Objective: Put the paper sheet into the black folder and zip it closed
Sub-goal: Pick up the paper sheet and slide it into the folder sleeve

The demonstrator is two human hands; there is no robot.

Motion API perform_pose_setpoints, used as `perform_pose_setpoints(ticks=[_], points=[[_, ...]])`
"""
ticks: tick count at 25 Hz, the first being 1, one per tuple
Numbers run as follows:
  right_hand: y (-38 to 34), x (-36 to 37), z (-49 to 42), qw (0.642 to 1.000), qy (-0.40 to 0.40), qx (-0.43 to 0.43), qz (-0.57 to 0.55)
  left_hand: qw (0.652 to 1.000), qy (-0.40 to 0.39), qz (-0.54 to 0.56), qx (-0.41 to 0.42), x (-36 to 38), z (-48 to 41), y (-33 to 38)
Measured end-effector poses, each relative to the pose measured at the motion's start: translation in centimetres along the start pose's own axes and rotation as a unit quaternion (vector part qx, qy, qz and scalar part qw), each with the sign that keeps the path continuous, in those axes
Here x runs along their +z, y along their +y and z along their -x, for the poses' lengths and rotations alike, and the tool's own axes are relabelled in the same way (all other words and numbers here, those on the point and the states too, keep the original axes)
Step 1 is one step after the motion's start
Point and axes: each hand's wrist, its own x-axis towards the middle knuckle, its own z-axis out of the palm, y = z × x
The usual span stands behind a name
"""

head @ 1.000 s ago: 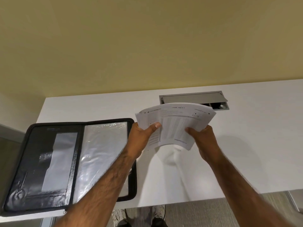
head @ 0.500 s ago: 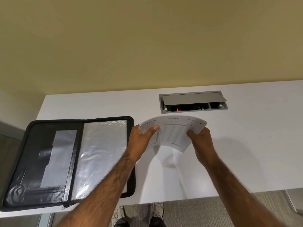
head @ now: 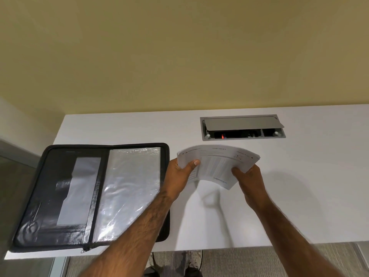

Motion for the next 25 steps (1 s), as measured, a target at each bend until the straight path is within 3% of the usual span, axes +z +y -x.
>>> perform_pose_setpoints(ticks=[4,11,14,16,19,22,25], points=[[0.4,0.1,-0.3,0.999,0.001,-0.004,0.042,1.0,0.005,-0.006,0.001,-0.6,-0.4,1.8],[-1.5,7.6,-3.1,0.988,-0.092,-0.012,0.125,0.998,0.06,0.011,0.003,-9.2,-3.3,4.4],[-2.5,11.2,-5.6,0.984,-0.073,-0.03,0.161,0.982,0.145,-0.121,-0.02,-14.9,-5.4,3.2],[-3.2,12.8,-7.4,0.982,-0.056,-0.035,0.174,0.937,0.148,-0.315,-0.032,-19.2,-6.3,1.5],[-4.3,14.1,-9.6,0.977,-0.037,-0.058,0.203,0.829,0.1,-0.551,0.012,-23.4,-7.6,-0.7],[-4.4,15.2,-11.4,0.974,-0.022,-0.065,0.218,0.735,0.044,-0.675,0.046,-25.2,-9.3,-2.3],[-4.4,16.1,-12.6,0.976,-0.02,-0.056,0.211,0.701,0.07,-0.708,0.04,-25.9,-10.3,-3.1]])
